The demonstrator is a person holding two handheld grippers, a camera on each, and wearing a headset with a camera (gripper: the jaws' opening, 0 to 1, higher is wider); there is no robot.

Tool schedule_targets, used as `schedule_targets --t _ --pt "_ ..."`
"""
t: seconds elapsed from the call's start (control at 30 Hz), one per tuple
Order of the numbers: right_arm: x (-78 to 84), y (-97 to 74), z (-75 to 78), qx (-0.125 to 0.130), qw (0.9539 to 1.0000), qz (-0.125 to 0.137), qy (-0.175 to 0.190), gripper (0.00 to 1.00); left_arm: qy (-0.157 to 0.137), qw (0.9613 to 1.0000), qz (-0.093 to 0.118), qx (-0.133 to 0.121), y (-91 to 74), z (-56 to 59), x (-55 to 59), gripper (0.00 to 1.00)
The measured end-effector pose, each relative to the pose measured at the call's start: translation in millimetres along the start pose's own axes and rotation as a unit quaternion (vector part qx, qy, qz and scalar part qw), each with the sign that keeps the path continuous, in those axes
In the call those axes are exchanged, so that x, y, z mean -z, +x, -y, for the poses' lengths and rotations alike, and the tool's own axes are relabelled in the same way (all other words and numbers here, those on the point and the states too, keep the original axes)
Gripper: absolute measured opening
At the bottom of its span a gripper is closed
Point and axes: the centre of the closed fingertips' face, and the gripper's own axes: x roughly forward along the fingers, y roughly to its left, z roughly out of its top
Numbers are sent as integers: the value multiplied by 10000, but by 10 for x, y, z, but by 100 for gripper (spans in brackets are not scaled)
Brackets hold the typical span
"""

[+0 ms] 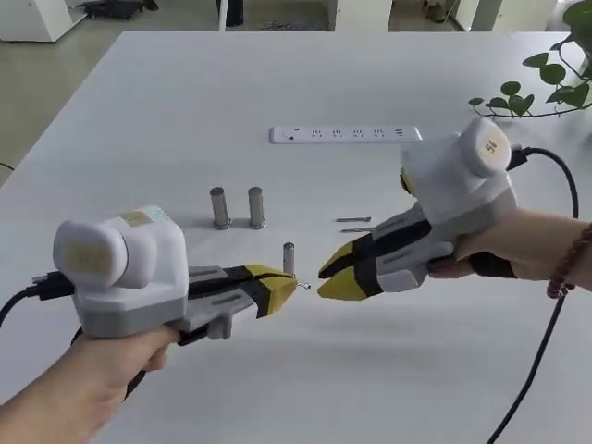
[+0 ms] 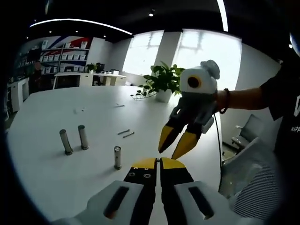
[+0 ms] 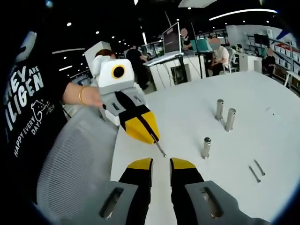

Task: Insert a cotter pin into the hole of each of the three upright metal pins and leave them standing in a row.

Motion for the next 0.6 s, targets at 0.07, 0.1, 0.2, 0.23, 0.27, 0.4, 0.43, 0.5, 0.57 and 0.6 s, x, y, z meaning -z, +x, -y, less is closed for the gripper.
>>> schedule_targets --t 0.07,0.1,0.2,0.23,0.27,0.4,0.43,0.5,0.57,0.6 --pt "19 3 -5 -6 10000 20 7 10 31 9999 -15 103 -5 28 6 0" --pt "23 7 -24 -53 10000 41 33 10 79 9998 -34 155 -10 43 12 0" --pt "23 12 -82 -201 9997 96 64 10 125 9994 -23 310 -14 96 11 0" --pt "28 14 -99 -249 9996 88 73 10 137 9993 -11 351 -16 109 9 0" --pt "34 13 -111 -281 9996 92 51 10 160 9991 -15 400 -17 126 10 0" --pt "33 11 -183 -467 9988 143 47 9 208 9983 -25 537 -20 183 16 0" --pt "34 11 -189 -474 9988 141 48 8 211 9982 -15 567 -21 195 13 0" --pt "44 9 -206 -511 9986 123 2 7 229 9975 -6 662 -24 233 10 0" --pt "54 13 -222 -546 9985 98 -1 6 245 9969 13 742 -27 265 2 0" --pt "58 16 -230 -557 9984 85 -39 6 248 9968 10 764 -28 273 3 0"
